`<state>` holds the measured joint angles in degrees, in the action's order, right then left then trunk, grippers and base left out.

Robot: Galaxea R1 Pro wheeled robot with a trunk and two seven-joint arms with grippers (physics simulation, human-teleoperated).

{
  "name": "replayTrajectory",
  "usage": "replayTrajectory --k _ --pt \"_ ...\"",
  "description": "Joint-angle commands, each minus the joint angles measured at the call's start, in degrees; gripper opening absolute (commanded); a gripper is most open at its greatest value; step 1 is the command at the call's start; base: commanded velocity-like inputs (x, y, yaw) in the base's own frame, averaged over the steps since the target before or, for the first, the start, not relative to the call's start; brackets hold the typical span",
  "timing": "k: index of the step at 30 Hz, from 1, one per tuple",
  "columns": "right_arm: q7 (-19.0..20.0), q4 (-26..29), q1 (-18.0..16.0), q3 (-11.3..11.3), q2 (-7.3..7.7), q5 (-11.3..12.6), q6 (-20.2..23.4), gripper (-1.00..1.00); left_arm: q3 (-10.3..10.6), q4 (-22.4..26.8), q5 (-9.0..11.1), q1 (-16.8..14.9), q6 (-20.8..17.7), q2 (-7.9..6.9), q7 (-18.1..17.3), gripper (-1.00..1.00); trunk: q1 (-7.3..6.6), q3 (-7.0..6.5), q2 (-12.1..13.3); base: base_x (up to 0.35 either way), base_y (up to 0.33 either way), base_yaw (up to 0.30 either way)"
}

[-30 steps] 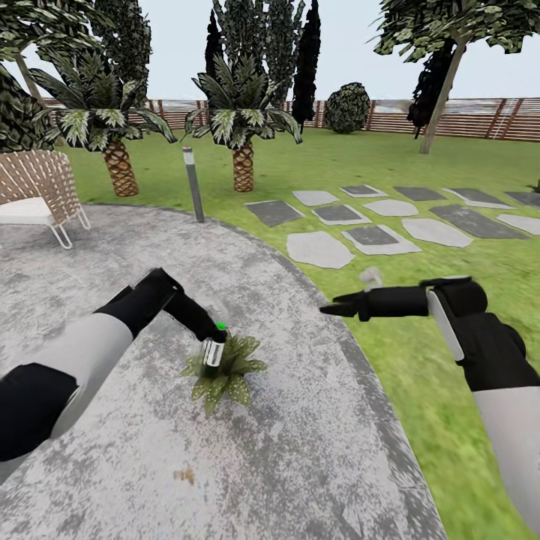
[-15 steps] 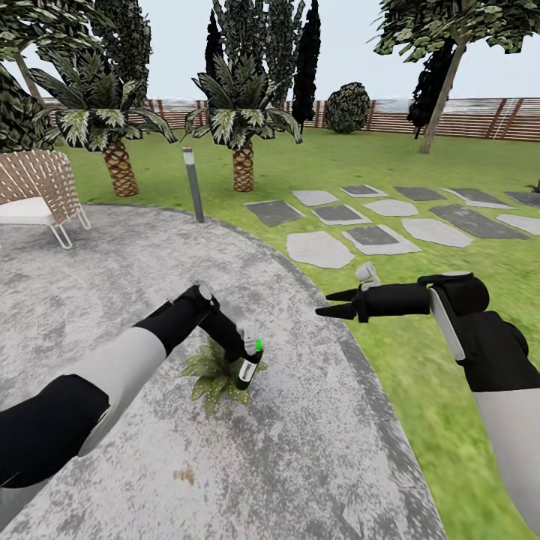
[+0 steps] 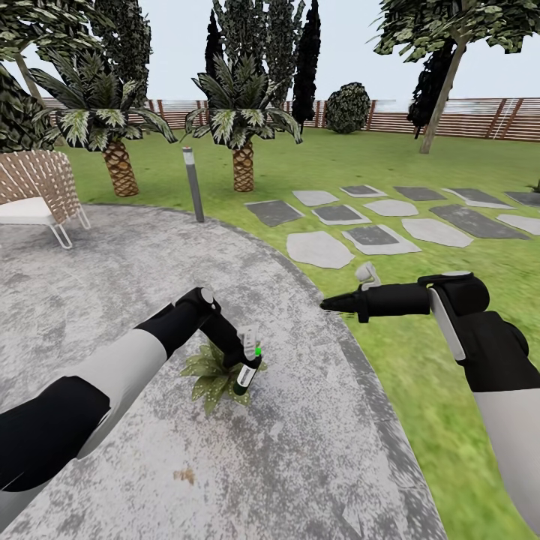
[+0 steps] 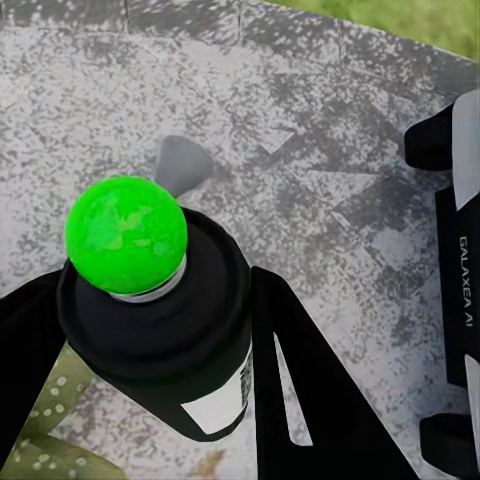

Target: Pick up the pesticide atomizer in the garden and spray insectifuge to fully cover both potted plants in the garden.

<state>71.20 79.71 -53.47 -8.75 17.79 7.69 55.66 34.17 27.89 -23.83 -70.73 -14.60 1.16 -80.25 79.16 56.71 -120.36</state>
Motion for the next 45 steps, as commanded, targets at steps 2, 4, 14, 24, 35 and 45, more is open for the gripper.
replayTrajectory --k 2,4,14,24,35,45 --pt "-0.1 0.0 0.0 -0.1 0.05 0.3 0.4 -1.0 0.0 0.1 -0.2 0.0 -0.6 0.05 -0.2 -1.0 -0.01 0.05 0.0 0.0 0.0 0.0" --pt "-0.1 0.0 0.0 -0.1 0.05 0.3 0.4 -1.0 0.0 0.1 -0.2 0.0 -0.6 0.06 -0.2 -1.0 -0.01 0.05 0.0 0.0 0.0 0.0" --pt "-0.1 0.0 0.0 -7.7 0.13 0.3 -0.3 -1.0 -0.2 0.1 0.0 0.2 -0.4 0.0 -0.3 -1.0 -0.01 0.05 0.0 0.0 0.0 0.0" --pt "-0.1 0.0 0.0 -9.0 0.18 0.3 -1.5 -1.0 -0.5 0.1 0.1 0.2 1.3 -0.11 -2.1 -1.0 -0.01 0.05 0.0 0.0 0.0 0.0" --pt "-0.1 -0.1 0.0 -9.0 0.23 -0.2 -1.7 -1.0 -1.4 2.5 0.2 0.6 3.8 -0.19 -3.3 -1.0 -0.01 0.05 0.0 0.0 0.0 0.0" --pt "-0.2 -0.2 0.0 -9.1 0.23 -0.3 -3.5 -1.0 -5.6 3.1 0.3 0.7 4.2 -0.11 -3.3 -1.0 -0.01 0.05 0.0 0.0 0.0 0.0"
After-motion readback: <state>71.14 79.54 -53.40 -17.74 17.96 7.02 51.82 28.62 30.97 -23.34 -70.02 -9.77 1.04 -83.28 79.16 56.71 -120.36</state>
